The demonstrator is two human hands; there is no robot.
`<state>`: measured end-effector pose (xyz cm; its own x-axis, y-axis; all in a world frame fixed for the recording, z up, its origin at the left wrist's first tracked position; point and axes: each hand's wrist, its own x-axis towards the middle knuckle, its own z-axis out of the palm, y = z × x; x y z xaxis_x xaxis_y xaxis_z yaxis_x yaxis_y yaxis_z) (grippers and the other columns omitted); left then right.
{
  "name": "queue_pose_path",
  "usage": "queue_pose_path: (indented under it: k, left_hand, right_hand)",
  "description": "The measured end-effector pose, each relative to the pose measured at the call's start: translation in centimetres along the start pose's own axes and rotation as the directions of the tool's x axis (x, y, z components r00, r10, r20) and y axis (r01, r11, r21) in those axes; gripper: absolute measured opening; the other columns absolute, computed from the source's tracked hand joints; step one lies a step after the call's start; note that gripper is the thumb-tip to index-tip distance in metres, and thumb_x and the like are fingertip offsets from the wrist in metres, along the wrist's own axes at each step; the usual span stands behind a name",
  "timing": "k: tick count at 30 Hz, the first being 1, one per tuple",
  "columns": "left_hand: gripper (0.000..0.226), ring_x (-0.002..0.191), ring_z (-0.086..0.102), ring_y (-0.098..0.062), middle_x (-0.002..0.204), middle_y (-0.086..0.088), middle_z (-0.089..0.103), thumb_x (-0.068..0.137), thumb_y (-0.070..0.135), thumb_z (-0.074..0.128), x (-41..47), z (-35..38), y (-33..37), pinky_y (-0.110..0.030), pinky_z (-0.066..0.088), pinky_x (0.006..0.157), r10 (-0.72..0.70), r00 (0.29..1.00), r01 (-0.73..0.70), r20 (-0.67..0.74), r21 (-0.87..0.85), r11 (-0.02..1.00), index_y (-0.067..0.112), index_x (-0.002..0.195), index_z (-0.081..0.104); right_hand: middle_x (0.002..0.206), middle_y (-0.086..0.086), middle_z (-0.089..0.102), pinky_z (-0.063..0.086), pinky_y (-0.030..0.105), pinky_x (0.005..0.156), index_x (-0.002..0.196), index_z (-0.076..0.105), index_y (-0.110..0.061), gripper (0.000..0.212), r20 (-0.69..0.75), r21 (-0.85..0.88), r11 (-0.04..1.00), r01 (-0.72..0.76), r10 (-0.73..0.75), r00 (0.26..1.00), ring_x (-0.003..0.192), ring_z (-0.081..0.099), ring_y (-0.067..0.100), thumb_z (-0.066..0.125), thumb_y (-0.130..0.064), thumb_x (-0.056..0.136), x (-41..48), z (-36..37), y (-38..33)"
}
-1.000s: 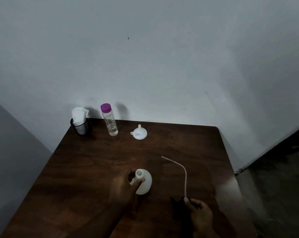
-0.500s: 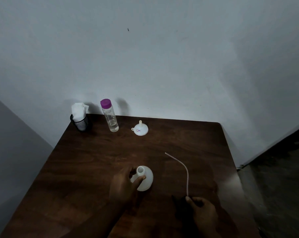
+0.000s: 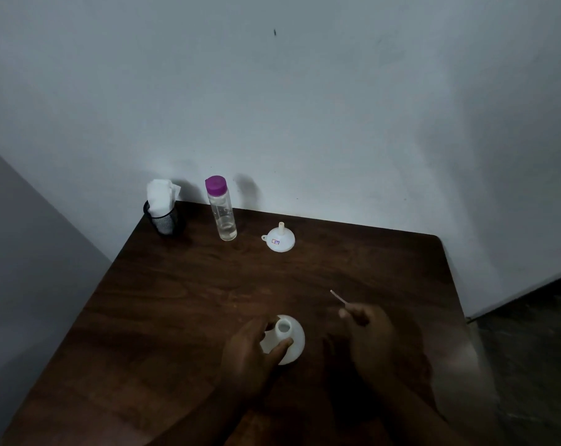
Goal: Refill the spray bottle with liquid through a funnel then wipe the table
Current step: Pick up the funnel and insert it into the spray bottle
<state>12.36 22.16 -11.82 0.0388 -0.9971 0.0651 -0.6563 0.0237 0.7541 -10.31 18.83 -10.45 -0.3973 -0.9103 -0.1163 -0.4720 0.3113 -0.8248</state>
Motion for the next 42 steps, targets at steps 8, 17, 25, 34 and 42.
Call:
queue_pose_path:
  k: [8,17,25,34,42]
  left_hand:
    - [0.041,0.098,0.063,0.009,0.107,0.024,0.067,0.079,0.064,0.070,0.3,1.0,-1.6,-0.023,0.056,0.081,0.112,0.988,-0.115,-0.107,-0.025,0.993,0.034,0.108,0.068]
    - [0.044,0.099,0.067,0.003,0.107,0.017,0.072,0.070,0.054,0.085,0.6,2.2,-3.7,-0.023,0.057,0.080,0.220,0.952,-0.231,-0.214,-0.027,0.972,0.024,0.101,0.077]
    - [0.045,0.099,0.067,0.002,0.107,0.014,0.073,0.069,0.049,0.088,0.6,2.3,-3.8,-0.020,0.056,0.082,0.276,0.939,-0.285,-0.208,-0.013,0.959,0.018,0.100,0.077]
    - [0.043,0.099,0.065,0.007,0.108,0.019,0.071,0.073,0.052,0.082,0.2,2.1,-3.1,-0.015,0.055,0.080,0.194,0.966,-0.205,-0.172,-0.050,0.978,0.025,0.104,0.074]
    - [0.039,0.099,0.064,0.008,0.107,0.022,0.069,0.077,0.054,0.077,0.1,1.6,-2.4,-0.015,0.054,0.080,0.171,0.976,-0.179,-0.133,-0.055,0.982,0.026,0.104,0.072]
  right_hand:
    - [0.096,0.001,0.073,0.053,0.028,0.083,0.096,0.076,-0.014,0.015,0.059,-0.010,0.969,0.247,-0.246,0.967,0.089,0.067,0.014,0.079,-0.014,0.082,10.6,9.7,-8.3]
    - [0.111,0.012,0.072,0.049,0.038,0.095,0.110,0.074,-0.007,0.025,0.219,-0.195,0.927,0.319,-0.276,0.936,0.108,0.065,0.029,0.074,-0.011,0.085,17.8,16.8,-11.5]
    - [0.116,0.009,0.071,0.046,0.033,0.095,0.107,0.076,-0.012,0.020,0.251,-0.292,0.898,0.329,-0.260,0.932,0.112,0.063,0.027,0.069,-0.016,0.089,18.1,17.8,-12.0]
    - [0.109,0.010,0.072,0.051,0.035,0.090,0.105,0.077,-0.010,0.019,0.281,-0.275,0.864,0.421,-0.346,0.895,0.103,0.065,0.027,0.069,-0.017,0.089,13.8,15.5,-9.8]
    - [0.112,0.008,0.073,0.052,0.038,0.096,0.107,0.077,-0.012,0.021,0.301,-0.232,0.874,0.427,-0.353,0.886,0.105,0.066,0.024,0.072,-0.020,0.088,10.1,13.2,-8.9]
